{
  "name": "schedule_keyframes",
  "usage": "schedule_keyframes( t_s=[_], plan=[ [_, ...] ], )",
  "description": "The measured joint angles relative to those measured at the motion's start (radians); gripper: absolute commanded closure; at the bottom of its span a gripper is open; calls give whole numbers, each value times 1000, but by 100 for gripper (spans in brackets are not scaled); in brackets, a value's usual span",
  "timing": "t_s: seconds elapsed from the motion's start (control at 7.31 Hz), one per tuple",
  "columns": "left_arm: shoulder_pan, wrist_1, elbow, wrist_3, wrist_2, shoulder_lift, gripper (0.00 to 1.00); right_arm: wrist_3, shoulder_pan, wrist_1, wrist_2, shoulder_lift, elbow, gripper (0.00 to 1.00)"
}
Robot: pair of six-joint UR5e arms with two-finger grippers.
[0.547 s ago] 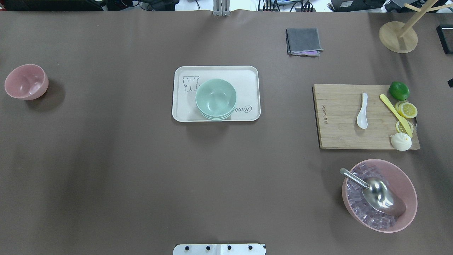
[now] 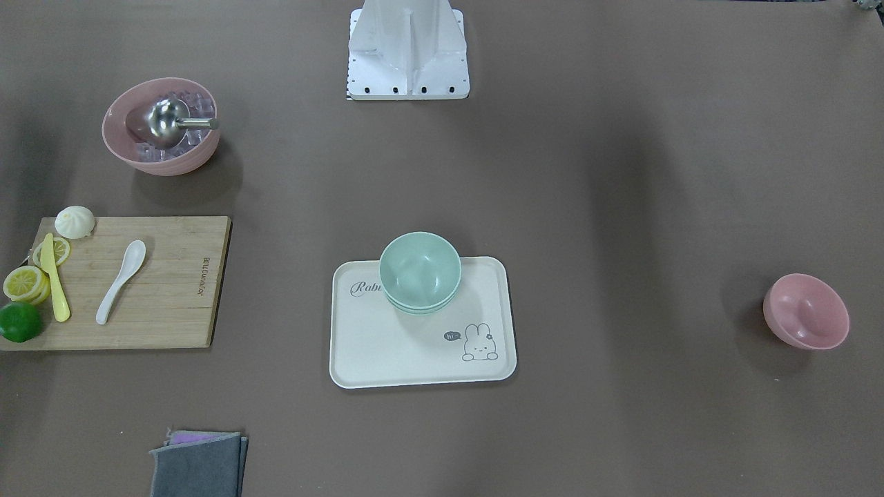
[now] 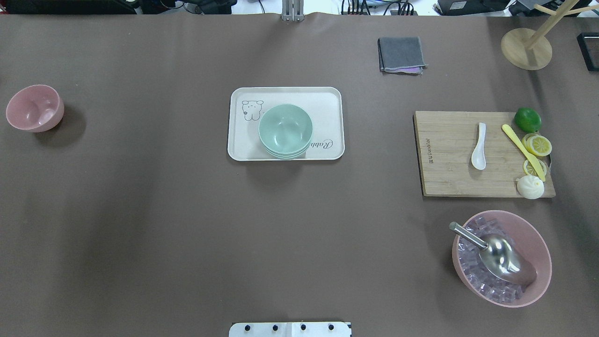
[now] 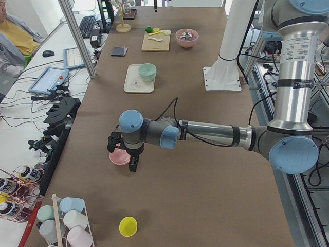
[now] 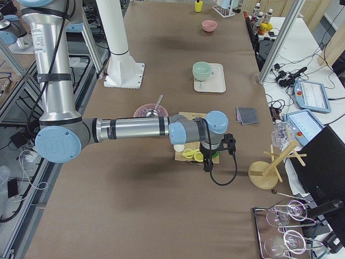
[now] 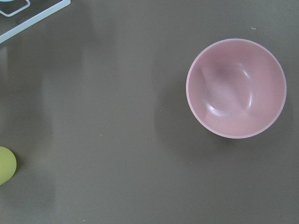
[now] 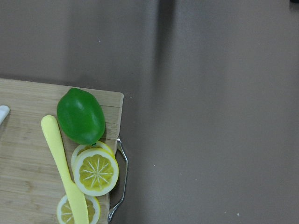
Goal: Stack pink bowl on green and place spoon
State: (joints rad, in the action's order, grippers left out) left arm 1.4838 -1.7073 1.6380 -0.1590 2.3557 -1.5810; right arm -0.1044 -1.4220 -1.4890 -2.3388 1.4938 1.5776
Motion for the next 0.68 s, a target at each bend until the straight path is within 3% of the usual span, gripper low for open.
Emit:
schedule_keyframes(
  t_s=[0.41, 0.68],
  plan=[
    [-9, -5, 2, 3, -3, -5, 1, 140, 0, -7, 47, 1, -6, 0],
    [-28, -12, 3, -13, 2, -7, 1, 152, 0, -9, 30, 8, -4, 0]
  ],
)
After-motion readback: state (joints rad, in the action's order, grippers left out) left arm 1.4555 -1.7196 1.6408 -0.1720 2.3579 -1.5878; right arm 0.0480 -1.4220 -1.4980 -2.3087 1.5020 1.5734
